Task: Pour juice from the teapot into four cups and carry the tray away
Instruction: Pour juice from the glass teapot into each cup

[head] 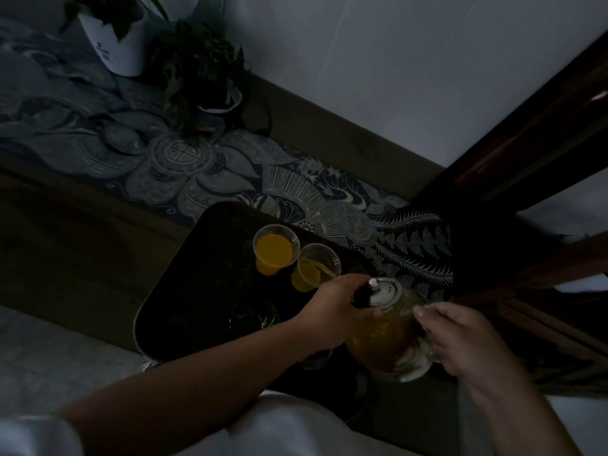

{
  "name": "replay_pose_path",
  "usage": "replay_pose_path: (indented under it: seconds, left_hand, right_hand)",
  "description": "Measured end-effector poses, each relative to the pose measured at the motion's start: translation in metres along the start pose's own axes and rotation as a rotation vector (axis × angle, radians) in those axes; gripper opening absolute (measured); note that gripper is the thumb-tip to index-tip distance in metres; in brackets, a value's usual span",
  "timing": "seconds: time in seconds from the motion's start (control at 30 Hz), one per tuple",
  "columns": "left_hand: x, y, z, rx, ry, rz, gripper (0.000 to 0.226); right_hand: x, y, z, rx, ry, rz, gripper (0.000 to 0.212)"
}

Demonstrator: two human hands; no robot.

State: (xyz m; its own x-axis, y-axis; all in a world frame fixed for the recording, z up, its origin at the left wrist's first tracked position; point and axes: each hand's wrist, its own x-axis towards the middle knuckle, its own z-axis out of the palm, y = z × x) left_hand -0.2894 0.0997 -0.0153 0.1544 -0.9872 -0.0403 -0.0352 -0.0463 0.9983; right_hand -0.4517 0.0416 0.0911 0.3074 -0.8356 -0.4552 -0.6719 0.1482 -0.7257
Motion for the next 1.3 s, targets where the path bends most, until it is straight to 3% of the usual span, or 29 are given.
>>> replay_pose_path:
  seconds: [1.3]
  left_hand:
    - [-0.004, 0.005, 0.002, -0.007, 0.020, -0.029, 0.037]
  right_hand:
    - [-0.008, -0.010, -0.001, -0.089, -0.005, -0.042, 0.030]
